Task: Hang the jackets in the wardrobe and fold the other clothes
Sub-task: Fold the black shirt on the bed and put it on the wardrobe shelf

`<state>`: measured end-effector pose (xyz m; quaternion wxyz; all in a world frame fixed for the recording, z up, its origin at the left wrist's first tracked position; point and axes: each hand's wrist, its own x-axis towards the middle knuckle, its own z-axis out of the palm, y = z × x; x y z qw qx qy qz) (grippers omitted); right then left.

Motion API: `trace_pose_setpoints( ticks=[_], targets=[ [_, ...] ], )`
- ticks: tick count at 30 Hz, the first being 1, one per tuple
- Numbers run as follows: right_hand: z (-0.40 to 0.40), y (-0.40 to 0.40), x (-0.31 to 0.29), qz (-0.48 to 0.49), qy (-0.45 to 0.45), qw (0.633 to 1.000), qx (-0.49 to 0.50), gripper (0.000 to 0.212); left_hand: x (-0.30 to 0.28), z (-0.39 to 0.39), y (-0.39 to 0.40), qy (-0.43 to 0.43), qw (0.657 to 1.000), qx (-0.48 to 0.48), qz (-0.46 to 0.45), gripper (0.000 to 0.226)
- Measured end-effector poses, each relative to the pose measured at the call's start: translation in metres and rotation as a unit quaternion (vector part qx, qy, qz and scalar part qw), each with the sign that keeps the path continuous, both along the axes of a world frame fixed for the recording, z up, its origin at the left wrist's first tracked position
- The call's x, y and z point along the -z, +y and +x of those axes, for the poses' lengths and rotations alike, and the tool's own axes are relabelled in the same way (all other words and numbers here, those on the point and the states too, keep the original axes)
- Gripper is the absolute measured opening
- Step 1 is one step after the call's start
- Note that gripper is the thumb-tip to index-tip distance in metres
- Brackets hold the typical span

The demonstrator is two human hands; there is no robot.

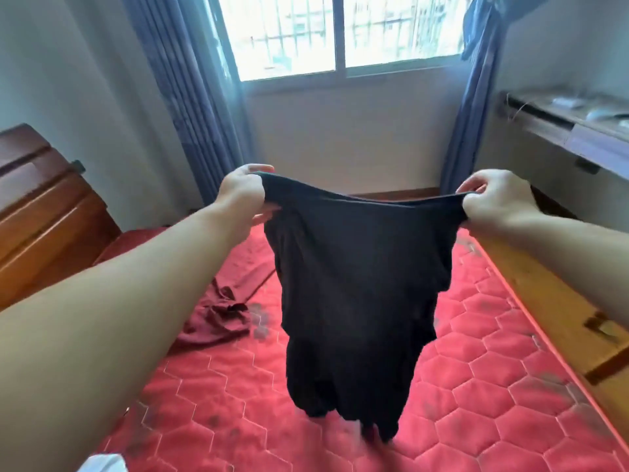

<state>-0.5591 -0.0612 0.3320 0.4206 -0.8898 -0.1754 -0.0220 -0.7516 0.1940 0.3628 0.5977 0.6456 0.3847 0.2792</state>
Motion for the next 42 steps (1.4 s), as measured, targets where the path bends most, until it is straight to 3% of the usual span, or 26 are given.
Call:
trace_pose_setpoints(
  ticks=[2,4,6,7,8,9,11,13,14,15,17,21,25,27,30,33,34,35,36,38,39,40,42],
  targets=[
    [0.000,-0.004,-0.047,0.035,-0.072,0.997,-0.005,0.028,-0.031,-0.005,0.010,-0.049,0.996,0.003,0.077,0.044],
    [-0.003,-0.010,-0.074,-0.160,-0.092,0.979,-0.085,0.030,-0.047,-0.013,0.017,0.012,0.965,0.065,0.254,0.048],
    [-0.006,-0.018,-0.083,-0.335,-0.042,0.933,-0.127,0.038,-0.046,-0.023,0.021,0.233,0.862,0.211,0.398,0.048],
    [-0.006,-0.022,-0.086,-0.352,-0.036,0.926,-0.129,0.040,-0.043,-0.029,0.023,0.341,0.805,0.270,0.403,0.047],
    [-0.003,-0.026,-0.086,-0.336,-0.055,0.933,-0.117,0.039,-0.042,-0.034,0.024,0.405,0.770,0.284,0.403,0.046],
    [0.000,-0.029,-0.087,-0.302,-0.090,0.944,-0.101,0.037,-0.042,-0.037,0.026,0.423,0.759,0.255,0.424,0.045],
    [0.004,-0.035,-0.085,-0.266,-0.149,0.948,-0.088,0.034,-0.041,-0.040,0.026,0.354,0.778,0.168,0.492,0.048],
    [0.003,-0.039,-0.084,-0.256,-0.084,0.959,-0.090,0.037,-0.041,-0.039,0.025,0.235,0.856,0.137,0.439,0.052],
    [0.005,-0.041,-0.084,-0.246,-0.027,0.965,-0.088,0.041,-0.041,-0.040,0.025,0.197,0.901,0.161,0.350,0.053],
    [0.009,-0.046,-0.084,-0.245,0.019,0.966,-0.077,0.043,-0.042,-0.041,0.024,0.190,0.924,0.209,0.258,0.052],
    [0.018,-0.058,-0.091,-0.296,0.099,0.946,-0.086,0.041,-0.045,-0.047,0.021,0.231,0.906,0.312,0.168,0.042],
    [0.025,-0.076,-0.098,-0.422,0.216,0.873,-0.116,0.027,-0.041,-0.050,0.018,0.242,0.893,0.330,0.184,0.026],
    [0.016,-0.076,-0.082,-0.426,0.242,0.866,-0.094,0.021,-0.020,-0.044,0.007,0.299,0.879,0.343,0.140,0.019],
    [0.004,-0.071,-0.060,-0.434,0.263,0.857,-0.090,0.035,-0.004,-0.042,0.004,0.332,0.873,0.326,0.149,0.021],
    [-0.008,-0.063,-0.012,-0.419,0.302,0.851,-0.099,0.031,0.029,-0.038,0.008,0.435,0.823,0.330,0.155,0.020],
    [-0.016,-0.055,0.039,-0.274,0.387,0.878,-0.062,0.014,0.063,-0.035,0.015,0.612,0.667,0.335,0.262,0.023],
    [-0.021,-0.049,0.050,-0.229,0.406,0.883,-0.057,0.011,0.071,-0.034,0.018,0.628,0.656,0.308,0.284,0.023],
    [-0.021,-0.041,0.059,-0.184,0.407,0.893,-0.052,0.010,0.077,-0.030,0.023,0.625,0.673,0.284,0.276,0.022],
    [-0.016,-0.030,0.064,-0.133,0.387,0.911,-0.044,0.014,0.078,-0.024,0.030,0.596,0.725,0.261,0.224,0.025],
    [0.002,-0.005,0.056,0.030,0.367,0.930,0.014,0.024,0.066,-0.006,0.041,0.427,0.882,0.198,0.030,0.030],
    [0.011,0.010,0.043,0.108,0.348,0.931,0.038,0.031,0.055,0.005,0.046,0.303,0.939,0.155,-0.058,0.034],
    [0.020,0.024,0.024,0.172,0.313,0.933,0.046,0.037,0.041,0.016,0.052,0.186,0.969,0.118,-0.113,0.038],
    [0.035,0.048,-0.020,0.243,0.213,0.945,0.050,0.039,0.008,0.038,0.060,0.027,0.991,0.061,-0.115,0.043]
  ],
)
